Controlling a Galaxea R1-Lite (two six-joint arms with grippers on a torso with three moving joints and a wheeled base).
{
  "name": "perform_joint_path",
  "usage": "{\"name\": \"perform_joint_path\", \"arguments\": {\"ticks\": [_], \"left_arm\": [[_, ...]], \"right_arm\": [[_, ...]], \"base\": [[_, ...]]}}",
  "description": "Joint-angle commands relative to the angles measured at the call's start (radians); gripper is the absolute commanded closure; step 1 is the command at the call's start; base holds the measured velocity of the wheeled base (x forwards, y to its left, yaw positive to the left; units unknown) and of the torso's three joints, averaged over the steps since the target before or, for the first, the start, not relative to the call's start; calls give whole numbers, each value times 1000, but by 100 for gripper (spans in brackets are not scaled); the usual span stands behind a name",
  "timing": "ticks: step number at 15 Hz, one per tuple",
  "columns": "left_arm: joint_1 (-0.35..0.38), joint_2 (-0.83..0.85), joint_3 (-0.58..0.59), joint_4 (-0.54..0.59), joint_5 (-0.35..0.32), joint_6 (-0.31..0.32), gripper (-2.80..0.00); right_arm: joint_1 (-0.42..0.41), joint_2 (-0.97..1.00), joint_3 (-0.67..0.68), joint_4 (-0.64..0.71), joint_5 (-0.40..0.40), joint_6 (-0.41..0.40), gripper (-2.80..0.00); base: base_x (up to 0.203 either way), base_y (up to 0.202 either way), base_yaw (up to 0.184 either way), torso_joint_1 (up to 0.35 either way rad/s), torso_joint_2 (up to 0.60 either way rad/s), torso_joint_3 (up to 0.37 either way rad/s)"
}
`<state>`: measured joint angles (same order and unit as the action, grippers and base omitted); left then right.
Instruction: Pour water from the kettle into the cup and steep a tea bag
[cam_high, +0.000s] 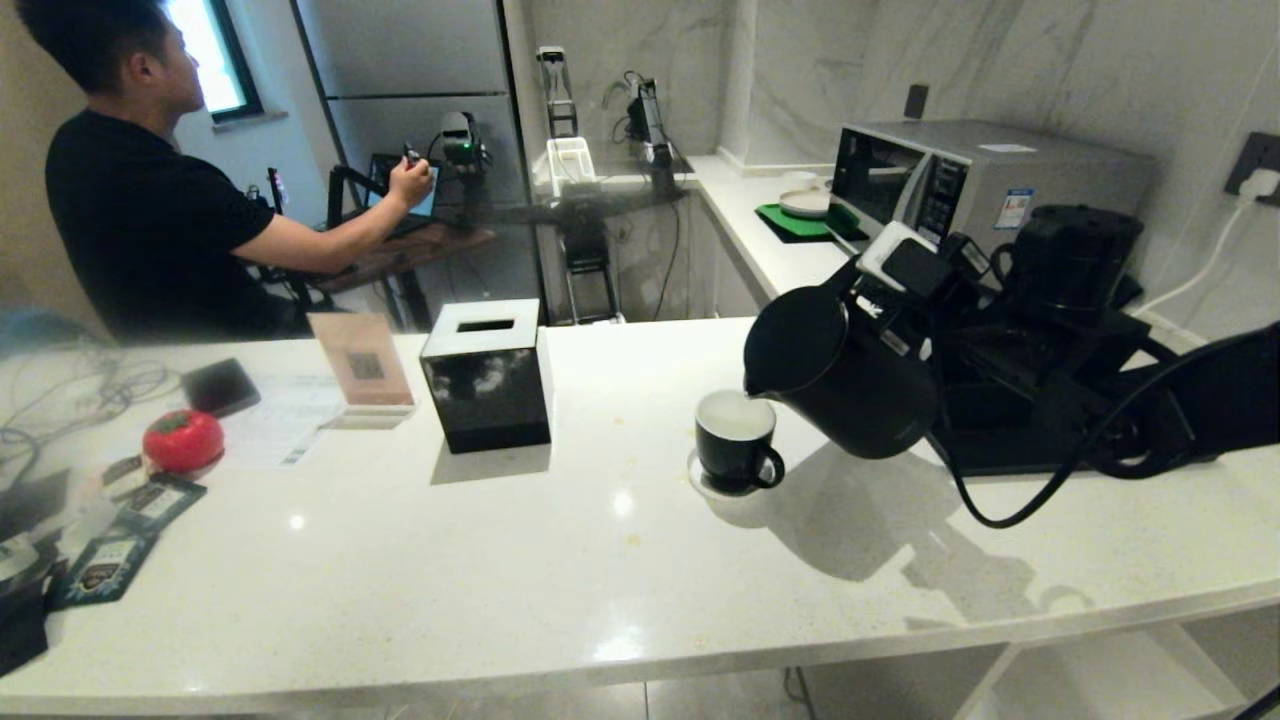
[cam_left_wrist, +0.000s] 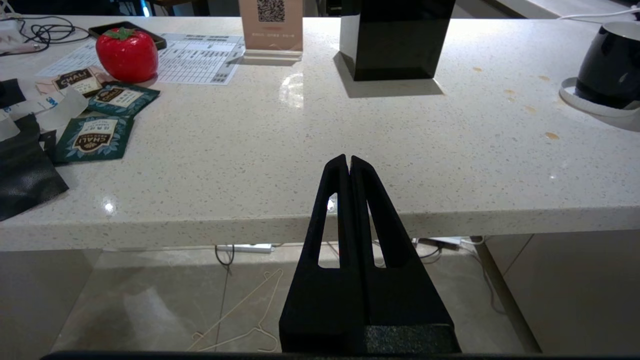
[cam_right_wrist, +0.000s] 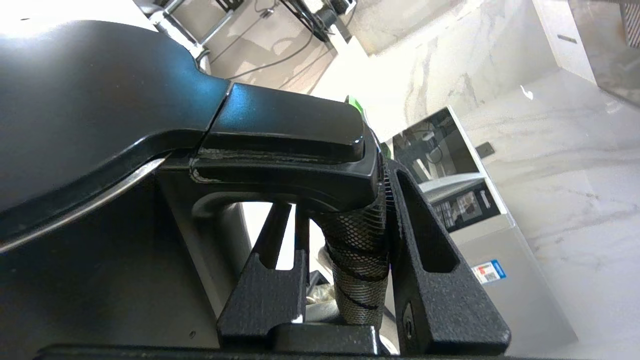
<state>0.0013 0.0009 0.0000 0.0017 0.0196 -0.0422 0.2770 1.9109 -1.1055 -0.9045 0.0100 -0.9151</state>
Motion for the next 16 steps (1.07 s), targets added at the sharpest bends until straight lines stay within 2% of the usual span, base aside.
{"name": "perform_joint_path", "arguments": {"ticks": [1,12,16], "left_arm": [[0,1,0,0,0,-1,0],[0,1,0,0,0,-1,0],[0,1,0,0,0,-1,0]], "right_arm": [[3,2,1,-7,1,-5,0],[-4,0,0,-5,1,-8,0],[-4,0,-2,-7,15,-49,0]], "base": [[0,0,0,0,0,0],[0,0,0,0,0,0],[0,0,0,0,0,0]]}}
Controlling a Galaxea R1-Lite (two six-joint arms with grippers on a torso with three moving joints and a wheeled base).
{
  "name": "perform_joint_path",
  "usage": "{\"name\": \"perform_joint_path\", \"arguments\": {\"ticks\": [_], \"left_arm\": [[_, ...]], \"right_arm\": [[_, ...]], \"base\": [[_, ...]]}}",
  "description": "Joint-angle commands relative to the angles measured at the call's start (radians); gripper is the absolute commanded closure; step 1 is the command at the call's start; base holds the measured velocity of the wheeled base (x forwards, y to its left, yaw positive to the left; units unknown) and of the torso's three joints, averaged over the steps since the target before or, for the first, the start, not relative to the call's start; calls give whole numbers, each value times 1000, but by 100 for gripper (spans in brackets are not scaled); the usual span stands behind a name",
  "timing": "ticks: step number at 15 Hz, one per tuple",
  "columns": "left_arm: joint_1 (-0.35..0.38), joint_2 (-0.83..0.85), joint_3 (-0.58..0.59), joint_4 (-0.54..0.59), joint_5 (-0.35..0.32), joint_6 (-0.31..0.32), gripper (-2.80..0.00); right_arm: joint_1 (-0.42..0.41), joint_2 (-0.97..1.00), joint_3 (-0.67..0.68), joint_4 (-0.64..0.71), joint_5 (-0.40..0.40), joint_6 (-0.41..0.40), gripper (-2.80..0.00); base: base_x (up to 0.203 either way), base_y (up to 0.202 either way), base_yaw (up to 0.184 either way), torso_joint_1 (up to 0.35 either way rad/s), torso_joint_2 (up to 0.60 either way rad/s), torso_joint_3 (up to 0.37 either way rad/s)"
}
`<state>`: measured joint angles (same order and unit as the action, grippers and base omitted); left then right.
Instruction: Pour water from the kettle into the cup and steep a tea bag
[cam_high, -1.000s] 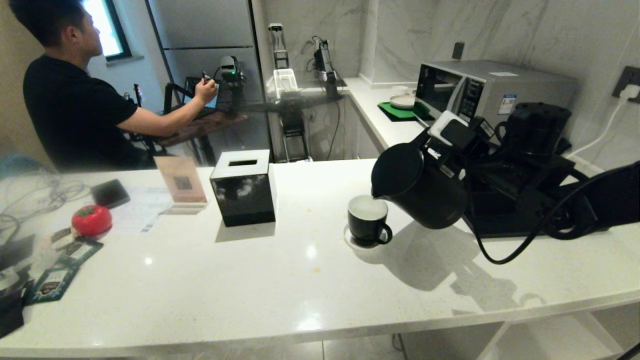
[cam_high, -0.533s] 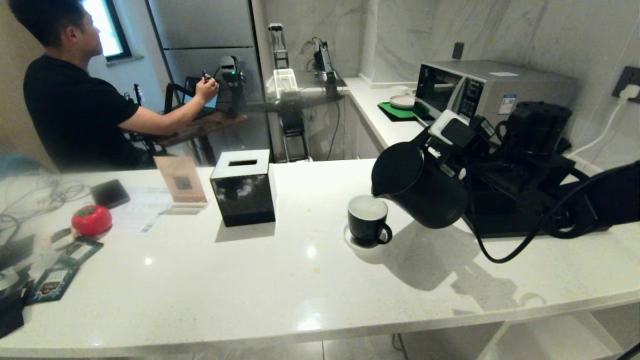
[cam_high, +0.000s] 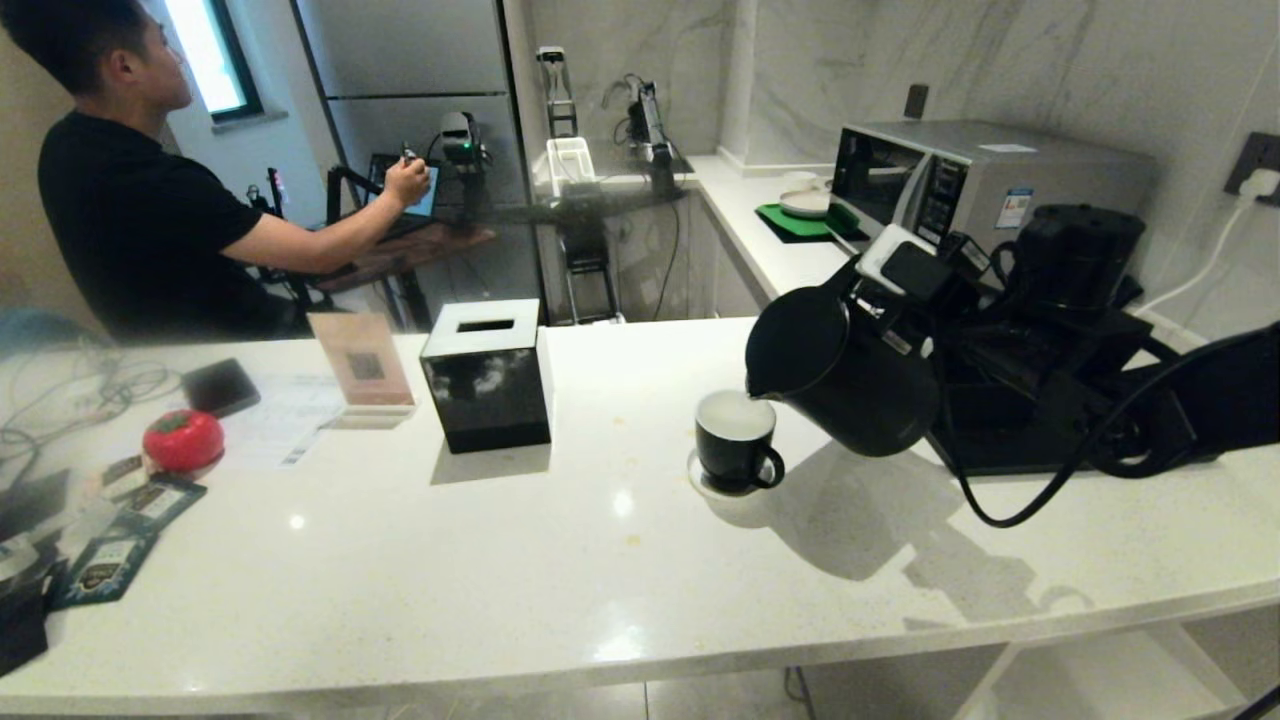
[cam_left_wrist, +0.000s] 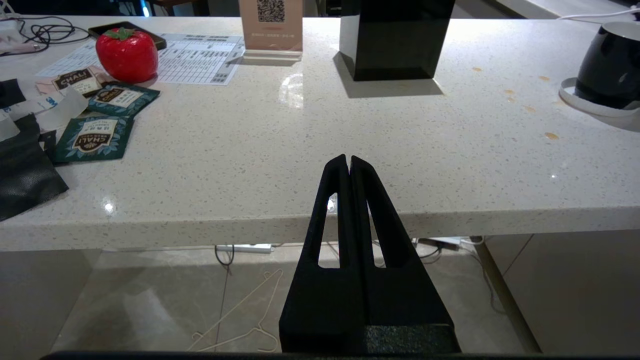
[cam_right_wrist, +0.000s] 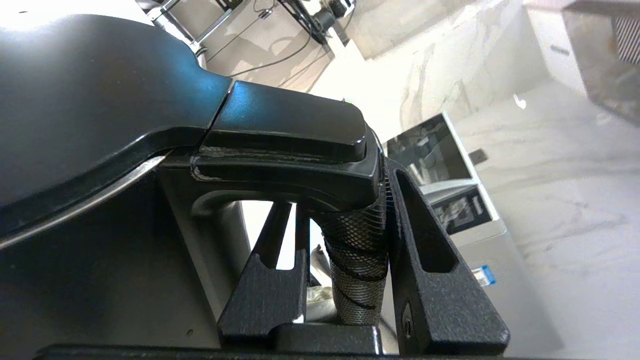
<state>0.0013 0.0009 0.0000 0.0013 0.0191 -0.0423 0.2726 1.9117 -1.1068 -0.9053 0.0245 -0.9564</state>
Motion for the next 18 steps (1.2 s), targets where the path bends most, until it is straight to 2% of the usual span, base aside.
{"name": "perform_joint_path", "arguments": {"ticks": [1,18], "left_arm": [[0,1,0,0,1,-1,0],[0,1,0,0,1,-1,0]], "right_arm": [[0,0,-1,-6,5,-15,0],[0,-3,-1,-6,8,-67,0]], "base": [[0,0,0,0,0,0],[0,0,0,0,0,0]]}}
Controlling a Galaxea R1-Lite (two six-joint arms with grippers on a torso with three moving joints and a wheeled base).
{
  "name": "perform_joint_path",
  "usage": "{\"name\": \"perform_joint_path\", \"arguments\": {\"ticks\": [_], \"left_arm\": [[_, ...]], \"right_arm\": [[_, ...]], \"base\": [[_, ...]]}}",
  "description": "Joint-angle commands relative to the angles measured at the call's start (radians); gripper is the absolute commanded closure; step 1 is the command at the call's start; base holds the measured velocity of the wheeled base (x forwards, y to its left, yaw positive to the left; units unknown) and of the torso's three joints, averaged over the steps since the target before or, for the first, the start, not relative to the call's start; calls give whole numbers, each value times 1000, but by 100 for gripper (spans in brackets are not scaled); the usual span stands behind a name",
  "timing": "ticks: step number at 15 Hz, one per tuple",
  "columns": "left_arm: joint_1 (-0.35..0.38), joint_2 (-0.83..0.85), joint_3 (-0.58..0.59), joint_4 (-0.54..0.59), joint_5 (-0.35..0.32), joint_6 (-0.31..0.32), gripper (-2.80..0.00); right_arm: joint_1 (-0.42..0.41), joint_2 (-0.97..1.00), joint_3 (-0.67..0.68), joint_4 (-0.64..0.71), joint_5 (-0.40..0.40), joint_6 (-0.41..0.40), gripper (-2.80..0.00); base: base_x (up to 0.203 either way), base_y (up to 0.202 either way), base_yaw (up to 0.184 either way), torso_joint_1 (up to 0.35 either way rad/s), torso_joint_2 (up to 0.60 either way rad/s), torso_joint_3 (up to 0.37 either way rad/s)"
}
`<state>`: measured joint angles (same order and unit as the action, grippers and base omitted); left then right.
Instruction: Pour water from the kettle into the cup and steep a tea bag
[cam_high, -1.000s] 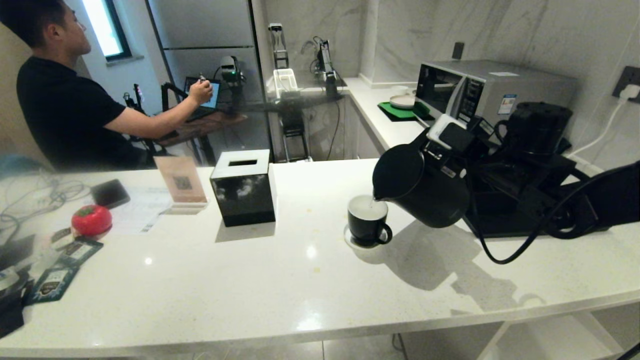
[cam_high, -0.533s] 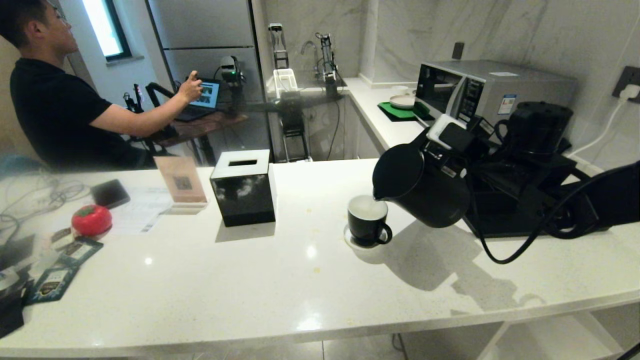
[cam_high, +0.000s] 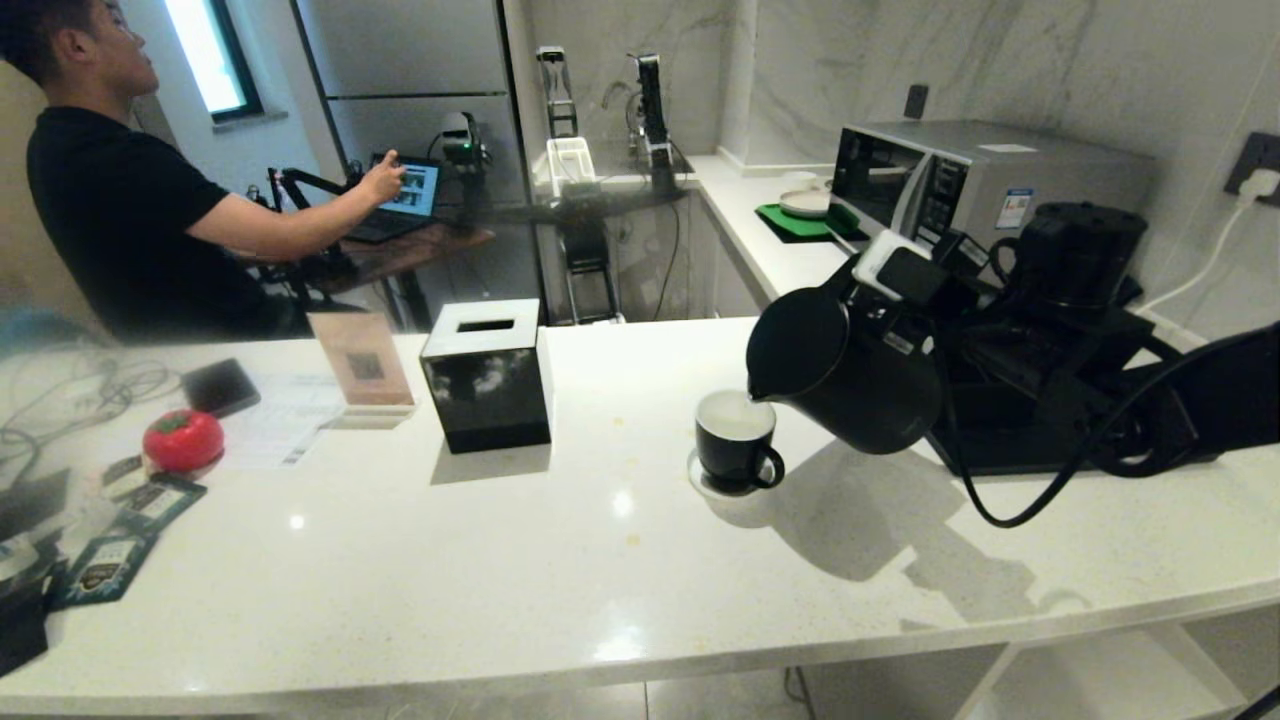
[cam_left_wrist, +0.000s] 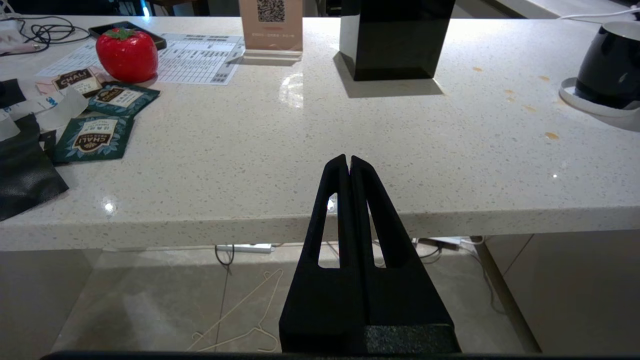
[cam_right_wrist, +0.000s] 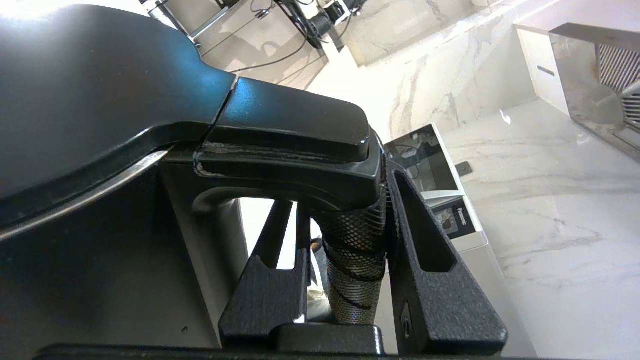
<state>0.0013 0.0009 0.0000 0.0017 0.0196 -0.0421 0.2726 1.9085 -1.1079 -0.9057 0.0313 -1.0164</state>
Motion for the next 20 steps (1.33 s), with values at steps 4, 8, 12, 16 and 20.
{"name": "perform_joint_path", "arguments": {"ticks": [4,8,12,16,20], "left_arm": [[0,1,0,0,0,-1,0],[0,1,0,0,0,-1,0],[0,1,0,0,0,-1,0],[0,1,0,0,0,-1,0],[0,1,0,0,0,-1,0]], "right_arm": [[2,0,0,-5,1,-5,0],[0,-3,-1,-5,1,-4,0],[0,-16,2,0,2,5,0],[0,-26,10,7,-1,39,0],[0,-43,35,8,-2,77,0]], "base": [[0,0,0,0,0,0],[0,0,0,0,0,0],[0,0,0,0,0,0],[0,0,0,0,0,0],[0,0,0,0,0,0]]}}
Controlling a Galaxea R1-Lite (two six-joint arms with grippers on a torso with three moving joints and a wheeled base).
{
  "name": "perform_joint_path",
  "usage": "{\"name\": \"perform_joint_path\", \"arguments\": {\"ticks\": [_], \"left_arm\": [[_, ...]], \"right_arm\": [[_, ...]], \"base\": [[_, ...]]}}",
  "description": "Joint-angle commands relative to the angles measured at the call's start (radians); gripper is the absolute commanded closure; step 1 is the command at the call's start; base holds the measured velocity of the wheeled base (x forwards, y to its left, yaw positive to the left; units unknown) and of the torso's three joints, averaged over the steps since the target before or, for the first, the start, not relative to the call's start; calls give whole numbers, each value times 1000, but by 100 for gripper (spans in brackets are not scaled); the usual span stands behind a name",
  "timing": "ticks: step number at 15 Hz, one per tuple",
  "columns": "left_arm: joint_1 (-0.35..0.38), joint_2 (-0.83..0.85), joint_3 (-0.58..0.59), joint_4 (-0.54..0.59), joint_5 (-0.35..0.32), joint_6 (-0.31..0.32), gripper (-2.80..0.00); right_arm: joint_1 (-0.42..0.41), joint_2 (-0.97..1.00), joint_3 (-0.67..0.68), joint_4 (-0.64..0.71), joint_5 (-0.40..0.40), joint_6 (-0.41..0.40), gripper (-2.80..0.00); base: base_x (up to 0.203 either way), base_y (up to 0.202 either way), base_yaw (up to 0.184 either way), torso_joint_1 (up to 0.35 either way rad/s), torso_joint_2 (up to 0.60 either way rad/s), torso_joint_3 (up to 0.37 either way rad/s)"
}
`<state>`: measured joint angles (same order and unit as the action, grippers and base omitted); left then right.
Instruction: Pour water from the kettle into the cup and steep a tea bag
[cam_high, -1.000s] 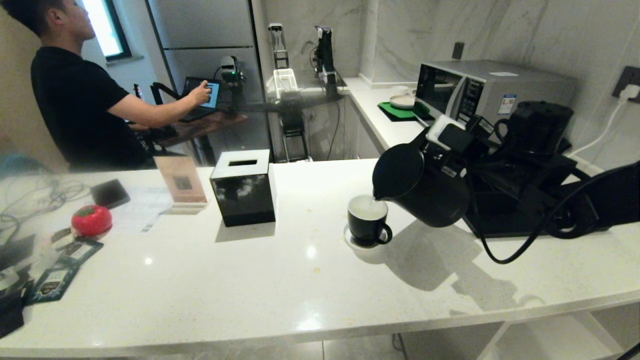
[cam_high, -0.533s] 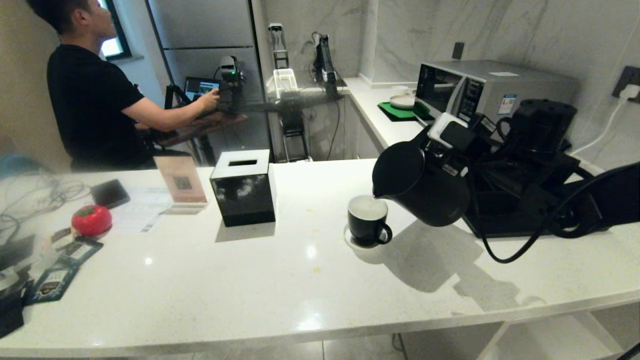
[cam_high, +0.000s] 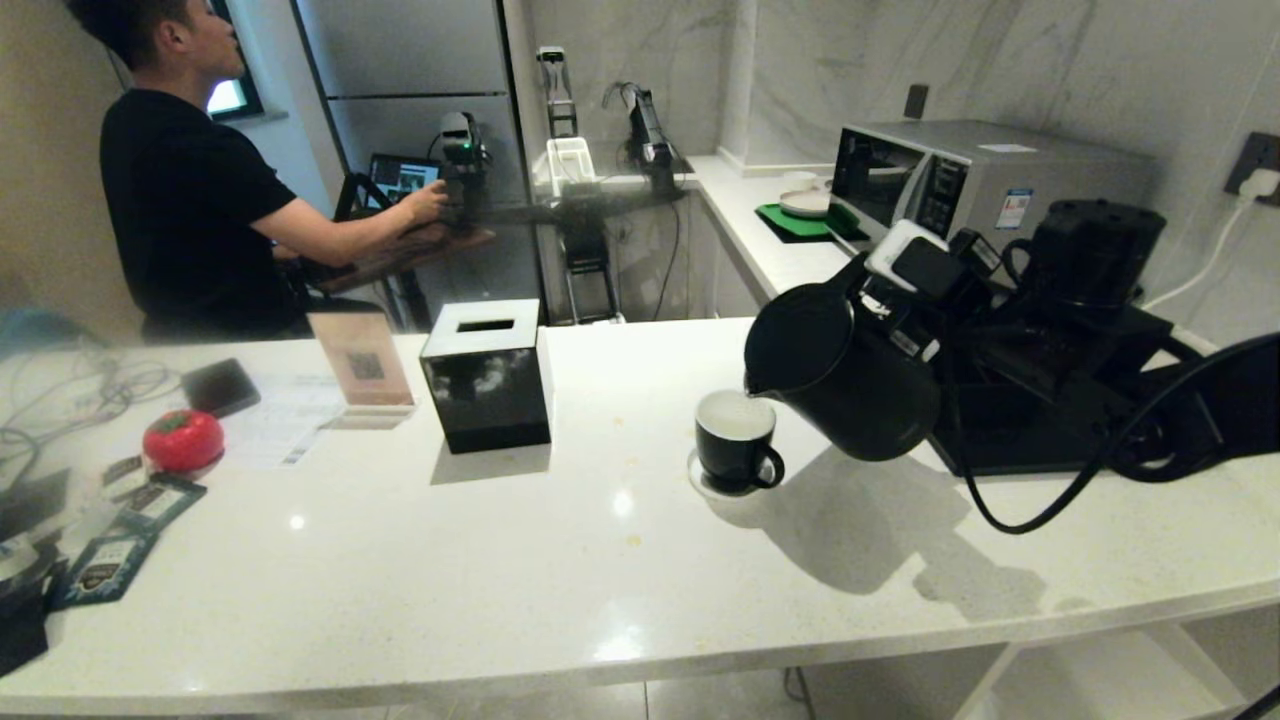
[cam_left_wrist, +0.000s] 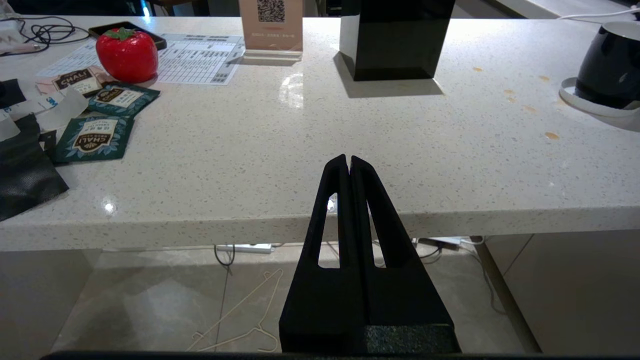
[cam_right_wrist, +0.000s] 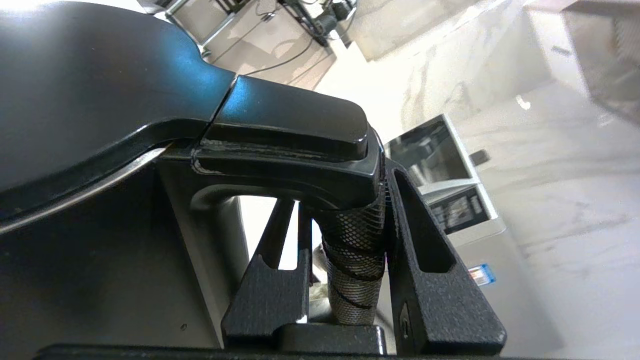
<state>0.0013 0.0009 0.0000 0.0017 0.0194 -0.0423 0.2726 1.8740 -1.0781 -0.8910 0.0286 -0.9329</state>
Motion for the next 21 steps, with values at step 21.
{"name": "perform_joint_path", "arguments": {"ticks": [21], "left_arm": [[0,1,0,0,1,-1,0]], "right_arm": [[-114,-160,97,15,-35,312,0]], "base": [[0,0,0,0,0,0]]}}
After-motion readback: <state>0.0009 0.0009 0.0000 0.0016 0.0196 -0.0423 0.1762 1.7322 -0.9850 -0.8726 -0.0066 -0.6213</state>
